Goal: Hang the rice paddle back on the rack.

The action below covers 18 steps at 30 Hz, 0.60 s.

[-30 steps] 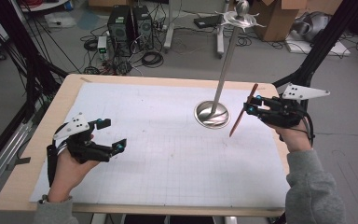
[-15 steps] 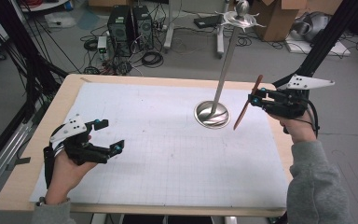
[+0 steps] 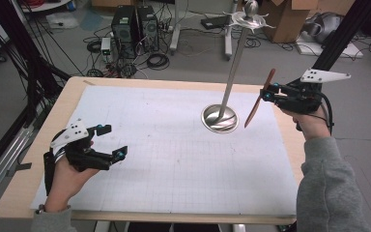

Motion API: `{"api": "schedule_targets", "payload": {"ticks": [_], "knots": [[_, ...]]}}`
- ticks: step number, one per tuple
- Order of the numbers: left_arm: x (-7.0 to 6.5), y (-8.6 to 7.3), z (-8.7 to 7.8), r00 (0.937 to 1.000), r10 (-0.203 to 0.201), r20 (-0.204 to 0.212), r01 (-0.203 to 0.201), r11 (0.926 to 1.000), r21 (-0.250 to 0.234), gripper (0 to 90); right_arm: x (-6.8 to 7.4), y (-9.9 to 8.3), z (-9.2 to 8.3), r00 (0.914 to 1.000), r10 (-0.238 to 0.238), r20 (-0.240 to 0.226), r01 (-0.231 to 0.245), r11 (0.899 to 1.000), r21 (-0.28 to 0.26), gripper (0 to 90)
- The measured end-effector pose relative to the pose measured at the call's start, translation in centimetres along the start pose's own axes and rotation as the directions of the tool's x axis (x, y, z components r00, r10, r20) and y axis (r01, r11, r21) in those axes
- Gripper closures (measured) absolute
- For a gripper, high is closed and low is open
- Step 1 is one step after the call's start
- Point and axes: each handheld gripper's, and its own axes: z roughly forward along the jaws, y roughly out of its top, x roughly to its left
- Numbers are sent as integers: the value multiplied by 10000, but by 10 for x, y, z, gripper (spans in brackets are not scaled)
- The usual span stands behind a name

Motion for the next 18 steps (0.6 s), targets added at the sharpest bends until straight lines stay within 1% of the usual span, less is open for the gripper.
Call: {"api": "schedule_targets", "payload": {"ticks": [2,3,5,6,7,9,12,13,15,17,18], "knots": [[0,0,0,10000,-42,-17,42,10000,29,18,-1,1,1,10000,86,12,-86,10000,-50,648],[1,-1,0,10000,-58,11,58,10000,43,18,-3,2,1,10000,37,7,-37,10000,-86,648],[0,-1,-1,10000,-64,1,64,10000,75,18,-3,3,2,9999,120,-66,-121,9998,-133,648],[0,-2,-1,10000,-77,-2,77,9999,97,18,-4,4,2,9998,202,-83,-203,9996,-174,648],[0,-2,-1,10000,-79,4,79,9999,107,18,-5,4,2,9991,402,-138,-405,9989,-238,648],[1,-3,-3,9999,-93,-44,93,9999,106,18,-7,5,3,9981,588,-163,-592,9979,-276,648],[2,-3,-5,9999,-91,-77,92,9999,89,18,-9,8,4,9984,569,-54,-570,9980,-255,648],[2,-3,-6,9999,-113,-78,113,9999,67,18,-9,9,4,9990,453,7,-453,9986,-282,648],[2,-3,-7,9999,-134,-88,135,9999,41,18,-10,12,4,9992,399,24,-398,9988,-277,648],[3,-3,-9,9999,-37,-157,38,10000,40,18,-10,15,4,9994,339,103,-336,9989,-318,648],[3,-3,-10,9999,10,-164,-10,10000,-24,18,-11,17,4,9992,386,130,-381,9987,-352,648]]}}
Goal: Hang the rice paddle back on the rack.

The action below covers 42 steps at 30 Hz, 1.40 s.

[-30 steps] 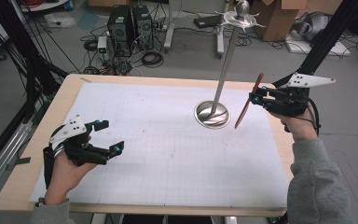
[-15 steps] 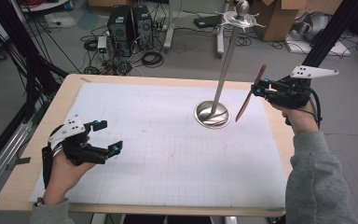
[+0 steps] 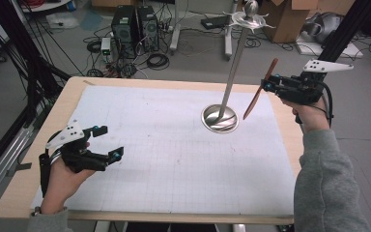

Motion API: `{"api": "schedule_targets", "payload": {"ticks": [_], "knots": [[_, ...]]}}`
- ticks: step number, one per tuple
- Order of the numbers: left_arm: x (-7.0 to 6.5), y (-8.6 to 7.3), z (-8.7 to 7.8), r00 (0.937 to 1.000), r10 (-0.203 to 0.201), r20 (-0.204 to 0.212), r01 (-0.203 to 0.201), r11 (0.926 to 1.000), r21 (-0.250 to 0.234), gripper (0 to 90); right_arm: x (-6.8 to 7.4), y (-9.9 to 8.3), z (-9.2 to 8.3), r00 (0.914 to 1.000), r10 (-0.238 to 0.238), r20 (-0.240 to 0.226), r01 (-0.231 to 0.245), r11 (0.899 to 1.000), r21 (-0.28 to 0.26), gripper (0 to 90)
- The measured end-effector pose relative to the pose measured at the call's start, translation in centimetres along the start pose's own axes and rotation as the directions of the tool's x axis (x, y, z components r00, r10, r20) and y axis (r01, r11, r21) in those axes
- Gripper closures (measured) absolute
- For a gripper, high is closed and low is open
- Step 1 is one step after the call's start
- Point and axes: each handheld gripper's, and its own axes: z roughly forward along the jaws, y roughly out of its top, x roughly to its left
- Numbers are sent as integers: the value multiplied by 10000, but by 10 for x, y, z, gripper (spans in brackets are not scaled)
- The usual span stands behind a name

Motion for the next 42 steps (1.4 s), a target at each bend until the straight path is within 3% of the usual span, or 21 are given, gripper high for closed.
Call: {"api": "schedule_targets", "payload": {"ticks": [4,20,24,42], "knots": [[0,1,-4,10000,79,1,-79,9999,-128,18,-5,2,-2,9990,397,182,-393,9990,-232,648],[2,-2,-6,9995,242,183,-237,9993,-296,26,-18,21,3,9980,68,630,-58,9999,-157,648],[3,-2,-6,9996,245,150,-241,9993,-296,26,-21,28,2,9979,-7,641,34,9991,-416,647],[8,-6,-8,9999,96,-76,-97,9997,-219,26,-22,45,7,9972,-179,725,224,9979,-614,647]]}}
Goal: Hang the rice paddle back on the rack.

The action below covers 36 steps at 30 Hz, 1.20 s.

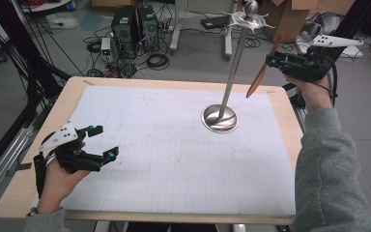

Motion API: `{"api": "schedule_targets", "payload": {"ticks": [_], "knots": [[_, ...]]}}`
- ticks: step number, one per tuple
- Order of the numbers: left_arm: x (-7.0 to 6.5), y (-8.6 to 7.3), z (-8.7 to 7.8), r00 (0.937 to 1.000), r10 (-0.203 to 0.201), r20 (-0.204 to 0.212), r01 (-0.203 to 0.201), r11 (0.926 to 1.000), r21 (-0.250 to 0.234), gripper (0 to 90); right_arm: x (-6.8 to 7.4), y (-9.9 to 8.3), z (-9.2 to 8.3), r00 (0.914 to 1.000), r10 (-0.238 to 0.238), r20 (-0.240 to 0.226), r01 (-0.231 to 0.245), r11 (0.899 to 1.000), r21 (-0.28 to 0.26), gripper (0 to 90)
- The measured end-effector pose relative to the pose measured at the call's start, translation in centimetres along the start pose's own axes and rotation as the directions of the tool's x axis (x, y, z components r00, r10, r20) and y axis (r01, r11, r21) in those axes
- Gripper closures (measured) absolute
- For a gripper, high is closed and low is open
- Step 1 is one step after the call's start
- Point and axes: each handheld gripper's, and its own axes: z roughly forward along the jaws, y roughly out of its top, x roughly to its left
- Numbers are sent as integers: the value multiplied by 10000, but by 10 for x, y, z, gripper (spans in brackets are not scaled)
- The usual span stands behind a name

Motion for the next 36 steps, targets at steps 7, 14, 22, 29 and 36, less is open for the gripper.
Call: {"api": "schedule_targets", "payload": {"ticks": [7,14,22,29,36], "knots": [[2,-1,-2,9999,-79,-83,79,10000,-9,25,-1,1,3,10000,51,9,-51,10000,-35,648],[3,-2,-2,9998,-140,-153,140,9999,51,26,-1,4,3,10000,21,65,-19,9995,-314,648],[5,-3,-6,9994,-256,-249,258,9996,65,26,-1,10,5,10000,48,-66,-52,9981,-609,647],[6,-3,-14,9988,-232,-434,231,9997,-39,26,0,17,9,10000,34,-37,-36,9986,-530,647],[8,-3,-23,9977,-294,-611,281,9994,-214,26,-2,19,11,9999,55,117,-49,9989,-476,647]]}}
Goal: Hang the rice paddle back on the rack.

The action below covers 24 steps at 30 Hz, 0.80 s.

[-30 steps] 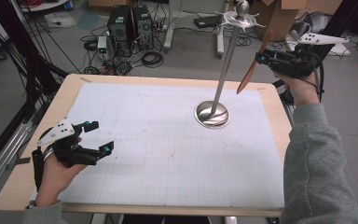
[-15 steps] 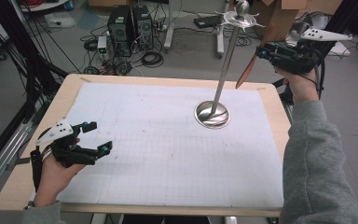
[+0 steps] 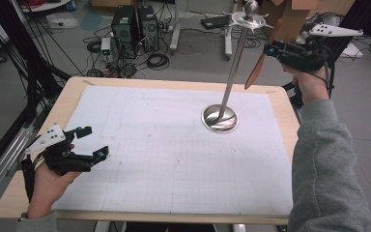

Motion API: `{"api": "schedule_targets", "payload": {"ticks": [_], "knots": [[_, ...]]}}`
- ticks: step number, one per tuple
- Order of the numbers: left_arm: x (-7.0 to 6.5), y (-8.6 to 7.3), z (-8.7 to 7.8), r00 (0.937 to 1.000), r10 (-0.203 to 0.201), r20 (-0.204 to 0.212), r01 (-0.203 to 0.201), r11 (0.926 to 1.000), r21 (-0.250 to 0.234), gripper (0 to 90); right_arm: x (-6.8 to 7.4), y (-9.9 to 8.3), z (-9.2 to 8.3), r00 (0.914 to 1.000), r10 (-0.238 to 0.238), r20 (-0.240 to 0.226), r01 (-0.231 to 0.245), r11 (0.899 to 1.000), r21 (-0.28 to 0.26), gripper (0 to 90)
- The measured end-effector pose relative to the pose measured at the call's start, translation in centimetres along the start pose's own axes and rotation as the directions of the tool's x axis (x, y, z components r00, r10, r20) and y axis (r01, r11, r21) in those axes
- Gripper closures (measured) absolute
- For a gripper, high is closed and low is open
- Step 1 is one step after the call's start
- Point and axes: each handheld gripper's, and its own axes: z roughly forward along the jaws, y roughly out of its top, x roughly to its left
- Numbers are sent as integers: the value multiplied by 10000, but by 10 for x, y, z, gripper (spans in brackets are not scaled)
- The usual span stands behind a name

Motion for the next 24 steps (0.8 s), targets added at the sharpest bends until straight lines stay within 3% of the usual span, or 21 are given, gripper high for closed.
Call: {"api": "schedule_targets", "payload": {"ticks": [24], "knots": [[1,-1,-7,9996,37,-272,-36,10000,41,26,-3,-2,9,9995,164,-271,-165,9999,-46,647]]}}
